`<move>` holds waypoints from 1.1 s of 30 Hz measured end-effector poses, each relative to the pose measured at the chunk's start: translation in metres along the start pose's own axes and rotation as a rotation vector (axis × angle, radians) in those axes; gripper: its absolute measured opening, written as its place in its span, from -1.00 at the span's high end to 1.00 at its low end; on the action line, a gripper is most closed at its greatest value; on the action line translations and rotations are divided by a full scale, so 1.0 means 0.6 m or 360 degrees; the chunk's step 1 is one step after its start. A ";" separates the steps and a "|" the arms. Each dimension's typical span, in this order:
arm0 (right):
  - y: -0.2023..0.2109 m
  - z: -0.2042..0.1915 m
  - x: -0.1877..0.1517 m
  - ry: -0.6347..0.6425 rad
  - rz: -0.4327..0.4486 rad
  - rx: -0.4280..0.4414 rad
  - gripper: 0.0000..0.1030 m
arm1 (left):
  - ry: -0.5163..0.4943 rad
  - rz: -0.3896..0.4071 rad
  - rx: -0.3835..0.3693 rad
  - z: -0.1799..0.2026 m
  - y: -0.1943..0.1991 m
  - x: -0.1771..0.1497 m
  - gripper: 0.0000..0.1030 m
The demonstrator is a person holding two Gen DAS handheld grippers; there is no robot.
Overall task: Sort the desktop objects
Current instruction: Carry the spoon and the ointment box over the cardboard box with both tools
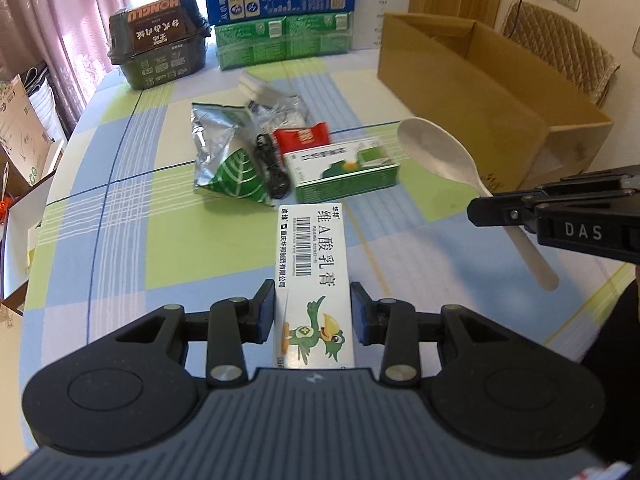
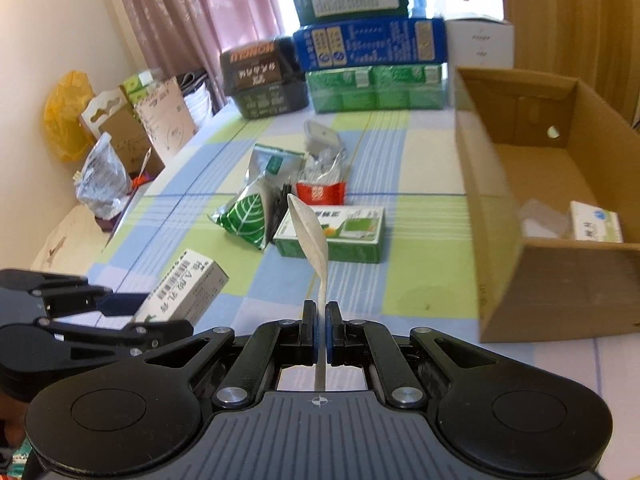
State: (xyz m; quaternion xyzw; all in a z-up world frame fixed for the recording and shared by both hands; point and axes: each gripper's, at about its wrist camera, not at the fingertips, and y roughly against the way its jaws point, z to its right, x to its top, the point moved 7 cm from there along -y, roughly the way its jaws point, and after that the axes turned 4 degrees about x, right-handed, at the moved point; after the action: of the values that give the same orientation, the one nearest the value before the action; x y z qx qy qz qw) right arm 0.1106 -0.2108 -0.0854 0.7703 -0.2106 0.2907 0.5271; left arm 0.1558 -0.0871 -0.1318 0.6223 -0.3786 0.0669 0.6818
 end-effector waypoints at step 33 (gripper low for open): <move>0.234 0.260 0.096 -0.0199 0.0366 -0.0333 0.99 | -0.0139 0.0217 -0.0312 0.320 0.059 0.214 0.36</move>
State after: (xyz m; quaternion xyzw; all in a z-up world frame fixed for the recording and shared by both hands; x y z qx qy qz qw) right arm 0.1002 -0.4077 0.0068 0.6985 -0.3587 0.2771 0.5537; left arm 0.1433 -0.3010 -0.0383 0.5278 -0.4541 0.0485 0.7162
